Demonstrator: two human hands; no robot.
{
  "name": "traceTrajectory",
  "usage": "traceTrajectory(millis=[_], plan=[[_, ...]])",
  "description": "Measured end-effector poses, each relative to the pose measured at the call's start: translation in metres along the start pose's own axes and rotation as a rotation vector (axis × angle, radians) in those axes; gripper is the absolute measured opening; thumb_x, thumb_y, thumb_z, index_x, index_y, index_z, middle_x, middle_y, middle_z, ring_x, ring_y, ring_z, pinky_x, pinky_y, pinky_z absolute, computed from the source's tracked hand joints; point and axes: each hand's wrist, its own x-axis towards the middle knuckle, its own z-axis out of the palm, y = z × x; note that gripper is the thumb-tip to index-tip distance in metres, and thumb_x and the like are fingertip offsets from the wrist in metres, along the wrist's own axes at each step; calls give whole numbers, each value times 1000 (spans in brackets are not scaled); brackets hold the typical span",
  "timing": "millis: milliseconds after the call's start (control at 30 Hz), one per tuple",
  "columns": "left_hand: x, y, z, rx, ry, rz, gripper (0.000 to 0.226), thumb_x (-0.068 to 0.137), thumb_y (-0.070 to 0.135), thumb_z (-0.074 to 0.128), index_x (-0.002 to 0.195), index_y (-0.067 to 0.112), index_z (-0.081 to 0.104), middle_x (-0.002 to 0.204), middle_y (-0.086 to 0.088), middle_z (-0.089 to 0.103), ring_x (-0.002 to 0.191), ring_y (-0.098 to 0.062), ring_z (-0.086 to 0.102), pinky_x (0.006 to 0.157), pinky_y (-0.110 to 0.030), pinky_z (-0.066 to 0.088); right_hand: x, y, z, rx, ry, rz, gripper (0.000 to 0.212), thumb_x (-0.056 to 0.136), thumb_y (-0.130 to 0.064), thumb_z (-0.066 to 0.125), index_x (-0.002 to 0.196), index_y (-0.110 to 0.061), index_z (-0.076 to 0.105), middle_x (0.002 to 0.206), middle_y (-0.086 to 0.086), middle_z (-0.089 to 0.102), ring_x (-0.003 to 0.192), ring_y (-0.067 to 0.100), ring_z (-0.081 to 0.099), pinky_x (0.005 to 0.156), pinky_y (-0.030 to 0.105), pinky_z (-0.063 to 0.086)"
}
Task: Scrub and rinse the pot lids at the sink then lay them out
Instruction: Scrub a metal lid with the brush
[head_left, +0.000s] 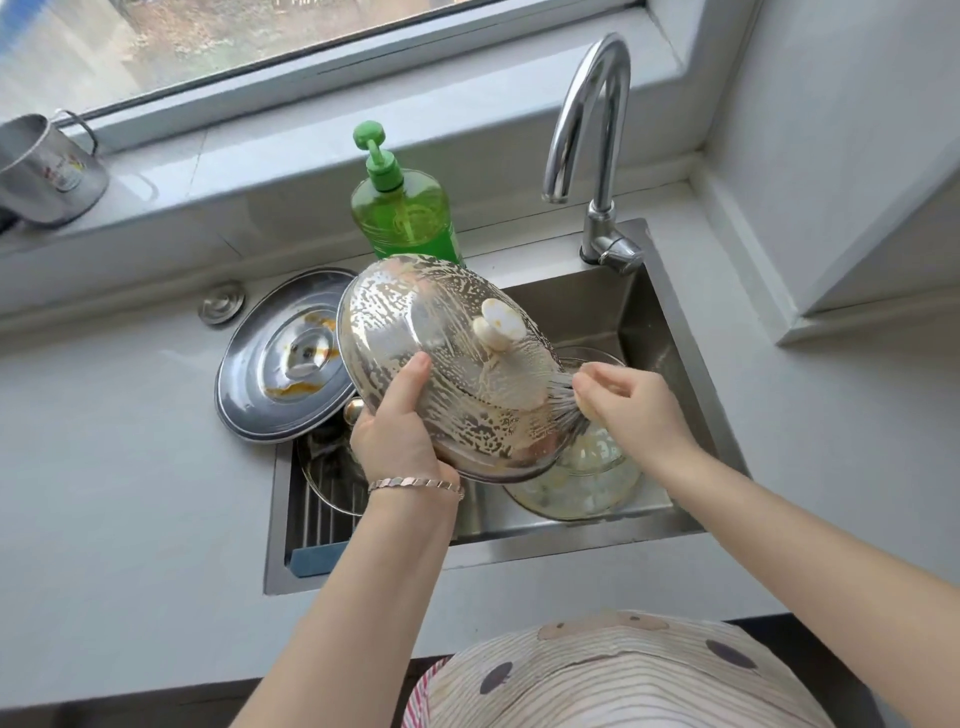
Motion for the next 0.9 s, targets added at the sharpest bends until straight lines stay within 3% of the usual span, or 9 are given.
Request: traceTrajectory(millis=[133,267,333,400,467,567,667,833,900], plan=[[6,9,3,-25,1,28,42,75,11,72,114,4,62,100,-10,72,85,-23,71,72,-41,59,-24,-3,11,-5,-147,-138,6,86,-29,64,84,-35,66,79,-14,62,70,9,56,78,27,46],[7,6,2,-48,-12,-26,44,73,12,72,115,6,62,101,-10,71,91,-27,69,76,-45,57,0,1,-2,60,30,-19,20,88,-24,61,89,-4,66,90,17,69,76,18,59,81,32,45],[9,7,5,-77,33,-17,45,69,12,74,112,6,62,100,-11,71,89,-30,69,77,-49,56,-10,-2,6,20,-16,-136,8,87,-27,63,85,-21,68,85,8,68,75,22,60,78,34,48],[11,11,7,-96,97,-26,42,67,15,76,106,7,63,96,-12,71,83,-31,70,76,-52,55,-27,-5,15,-5,-114,-279,16,86,-28,65,88,-44,63,79,-4,60,59,11,49,66,26,44],[10,13,8,-84,171,-44,39,68,17,76,104,7,63,86,-6,69,70,-23,68,62,-38,58,-23,-6,16,-23,-72,-279,13,83,-37,65,87,-49,62,81,-5,60,59,11,49,67,29,46],[4,6,11,-62,257,-53,34,72,16,74,102,7,62,74,0,60,52,-14,56,38,-17,44,-20,-9,24,-103,17,-237,10,82,-44,61,89,-40,66,83,-5,63,69,7,54,73,33,50],[5,3,7,-55,279,-71,33,72,17,74,101,6,63,76,-3,61,49,-16,54,37,-16,41,-40,-17,40,-201,-53,-468,35,80,-46,58,111,-33,67,77,-15,52,65,-3,49,59,15,39],[7,4,-1,-50,287,-81,33,73,16,74,103,8,63,75,-1,64,55,-16,62,46,-24,50,-16,-9,24,-254,16,-247,17,87,-38,59,99,-30,68,85,2,62,68,11,48,73,36,46],[7,5,-2,-25,276,-83,30,73,18,74,100,10,63,73,0,62,51,-15,58,40,-19,45,-28,-11,29,-290,4,-368,25,85,-42,59,104,-28,69,83,-1,59,67,11,48,67,34,47]])
